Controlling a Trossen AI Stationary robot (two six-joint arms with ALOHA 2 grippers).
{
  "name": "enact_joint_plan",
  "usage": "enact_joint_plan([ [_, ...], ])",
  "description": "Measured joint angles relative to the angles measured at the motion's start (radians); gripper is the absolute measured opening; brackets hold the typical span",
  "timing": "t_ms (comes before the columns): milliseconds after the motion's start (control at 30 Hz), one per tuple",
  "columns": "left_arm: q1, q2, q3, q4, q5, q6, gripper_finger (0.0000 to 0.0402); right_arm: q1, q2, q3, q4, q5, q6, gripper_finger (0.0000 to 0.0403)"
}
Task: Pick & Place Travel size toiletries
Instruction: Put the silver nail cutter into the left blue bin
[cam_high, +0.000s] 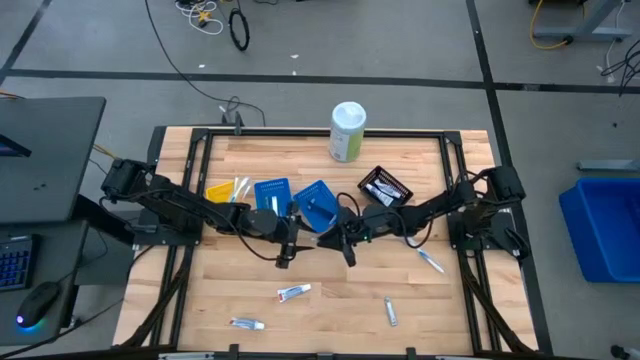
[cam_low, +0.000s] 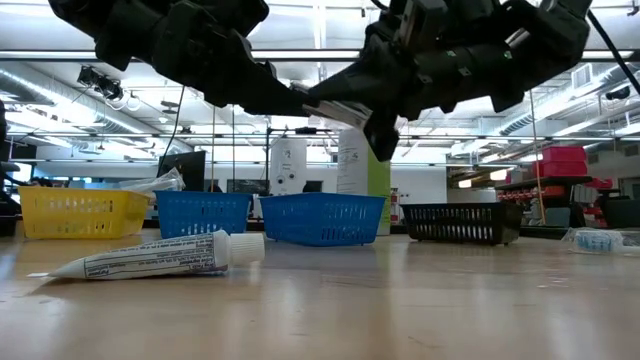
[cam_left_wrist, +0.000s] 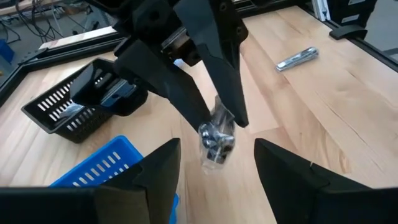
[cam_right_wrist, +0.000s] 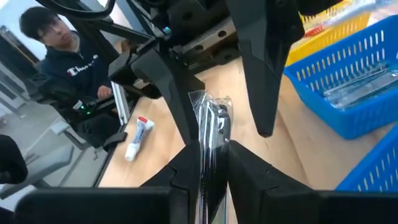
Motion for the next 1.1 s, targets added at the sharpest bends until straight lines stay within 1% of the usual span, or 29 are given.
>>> enact_joint_plan([
  [100,0.0,0.0,0.0,0.0,0.0,0.009,0.0215,-0.008,0.001,0.018,-0.044,0.0,-0.002,0.0073],
  [200,-0.003,0.0,0.0,0.0,0.0,0.027,0.0205,-0.016,0.002,0.02,-0.069,0.0,0.0,0.0073],
  [400,-0.002,0.0,0.0,0.0,-0.002,0.043,0.0162,-0.03,0.003,0.02,-0.084,-0.006,0.001,0.0073],
  [600,-0.003,0.0,0.0,-0.001,0.0,0.036,0.0111,-0.032,0.003,0.02,-0.084,-0.053,0.001,0.0073],
  [733,-0.002,0.0,0.0,-0.001,-0.001,0.036,0.0089,-0.032,0.002,0.02,-0.084,-0.054,0.001,0.0073],
  [967,-0.002,0.0,0.0,-0.002,-0.004,0.035,0.0081,-0.039,0.003,0.02,-0.083,-0.053,-0.001,0.0076],
  [1100,-0.002,-0.001,0.0,-0.005,-0.02,0.031,0.008,-0.043,0.003,0.02,-0.083,-0.036,-0.01,0.0089],
])
